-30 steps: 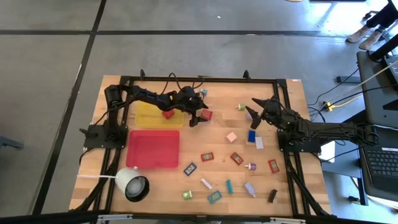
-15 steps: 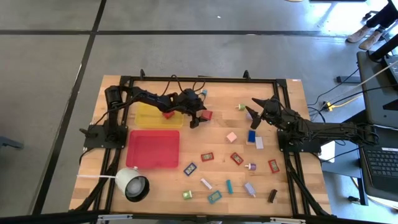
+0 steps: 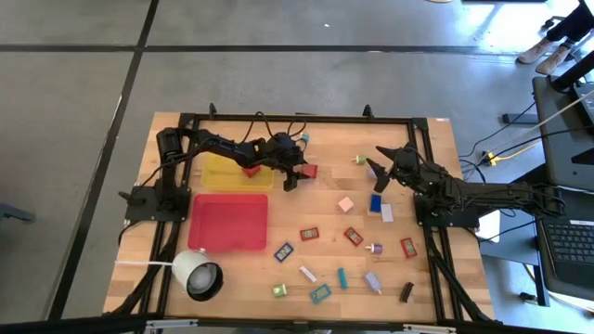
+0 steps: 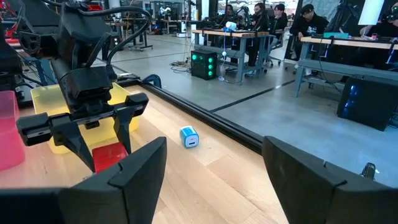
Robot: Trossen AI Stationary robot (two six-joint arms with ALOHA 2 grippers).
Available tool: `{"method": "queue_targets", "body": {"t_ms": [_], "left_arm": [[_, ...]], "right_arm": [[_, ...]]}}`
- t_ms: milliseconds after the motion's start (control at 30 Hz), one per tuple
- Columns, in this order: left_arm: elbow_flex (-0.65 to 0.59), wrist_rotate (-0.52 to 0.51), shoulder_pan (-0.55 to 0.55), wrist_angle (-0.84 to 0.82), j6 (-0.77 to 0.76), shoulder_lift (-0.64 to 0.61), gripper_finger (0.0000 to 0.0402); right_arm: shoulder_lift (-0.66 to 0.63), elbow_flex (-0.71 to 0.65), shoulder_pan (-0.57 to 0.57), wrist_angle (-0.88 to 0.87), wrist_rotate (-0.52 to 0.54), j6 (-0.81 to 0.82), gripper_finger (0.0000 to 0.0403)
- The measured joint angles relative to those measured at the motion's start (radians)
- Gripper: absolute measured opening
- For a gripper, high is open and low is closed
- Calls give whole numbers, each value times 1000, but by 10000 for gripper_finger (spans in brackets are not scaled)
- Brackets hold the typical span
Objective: Pick & Place Office items
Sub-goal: Put the red charger adapter into the yellow bin
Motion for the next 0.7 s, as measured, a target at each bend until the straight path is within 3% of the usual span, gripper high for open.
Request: {"method": "queue_targets", "body": {"t_ms": [400, 700], "left_arm": [[0, 24, -8, 106, 0, -1, 222], [0, 72, 27, 22, -34, -117, 222]], "right_arm": [[0, 0, 0, 0, 0, 0, 269], [0, 0, 0, 0, -1, 0, 269]]}}
